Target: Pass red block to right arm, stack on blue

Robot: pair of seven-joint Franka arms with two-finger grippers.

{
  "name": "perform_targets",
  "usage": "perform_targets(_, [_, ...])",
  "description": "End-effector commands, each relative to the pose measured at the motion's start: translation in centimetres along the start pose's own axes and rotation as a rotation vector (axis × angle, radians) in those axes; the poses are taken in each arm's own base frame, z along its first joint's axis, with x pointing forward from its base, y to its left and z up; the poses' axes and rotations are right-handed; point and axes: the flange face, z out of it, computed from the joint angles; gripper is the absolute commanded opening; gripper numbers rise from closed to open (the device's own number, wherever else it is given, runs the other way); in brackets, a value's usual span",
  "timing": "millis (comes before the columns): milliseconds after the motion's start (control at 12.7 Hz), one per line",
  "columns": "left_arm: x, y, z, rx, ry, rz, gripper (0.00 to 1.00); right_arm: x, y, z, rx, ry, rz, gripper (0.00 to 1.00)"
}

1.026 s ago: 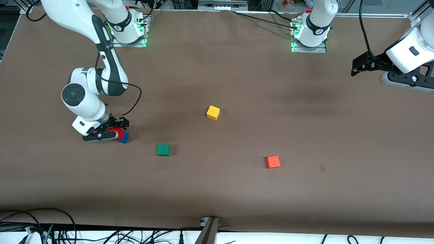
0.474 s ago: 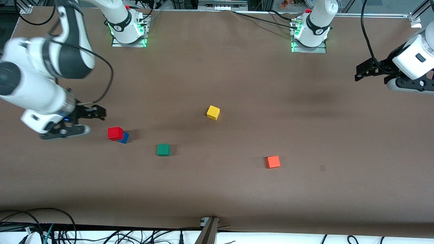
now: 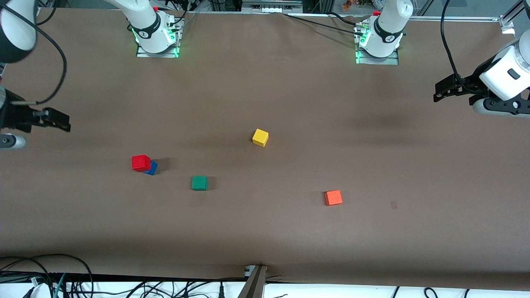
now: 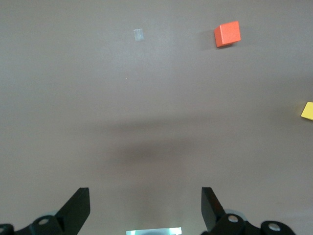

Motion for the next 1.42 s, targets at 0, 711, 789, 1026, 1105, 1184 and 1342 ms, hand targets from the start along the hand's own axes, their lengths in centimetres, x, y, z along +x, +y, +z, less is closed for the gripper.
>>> perform_targets(0, [0.6, -0.1, 0.0, 0.046, 0.016, -0.008, 1.00, -0.6, -1.7, -0.8, 0.008, -0.021, 0.036, 1.00])
perform_targets(711, [0.8, -0.5, -1.3, 0.034, 0.057, -0.008, 1.00, -8.7, -1.5, 1.2, 0.040, 0.052, 0.108, 1.00])
perform_targets(789, [1.0, -0.3, -1.0, 0.033, 0.056, -0.008, 1.00, -8.8, -1.2, 1.1, 0.040, 0.052, 0.116, 1.00])
perform_targets(1026, [1.3, -0.3, -0.6, 0.030, 0.051, -0.009, 1.00, -8.7, -0.7, 1.3, 0.042, 0.049, 0.115, 1.00])
perform_targets(1105, [1.3, -0.3, -0.6, 0.030, 0.051, -0.008, 1.00, -8.8, -0.8, 1.1, 0.042, 0.053, 0.116, 1.00])
perform_targets(1184, [1.3, -0.2, -0.6, 0.028, 0.053, -0.007, 1.00, -8.8, -0.9, 1.0, 0.042, 0.052, 0.110, 1.00])
perform_targets(1342, [1.3, -0.2, -0.6, 0.028, 0.053, -0.007, 1.00, -8.7, -0.9, 0.9, 0.042, 0.058, 0.108, 1.00])
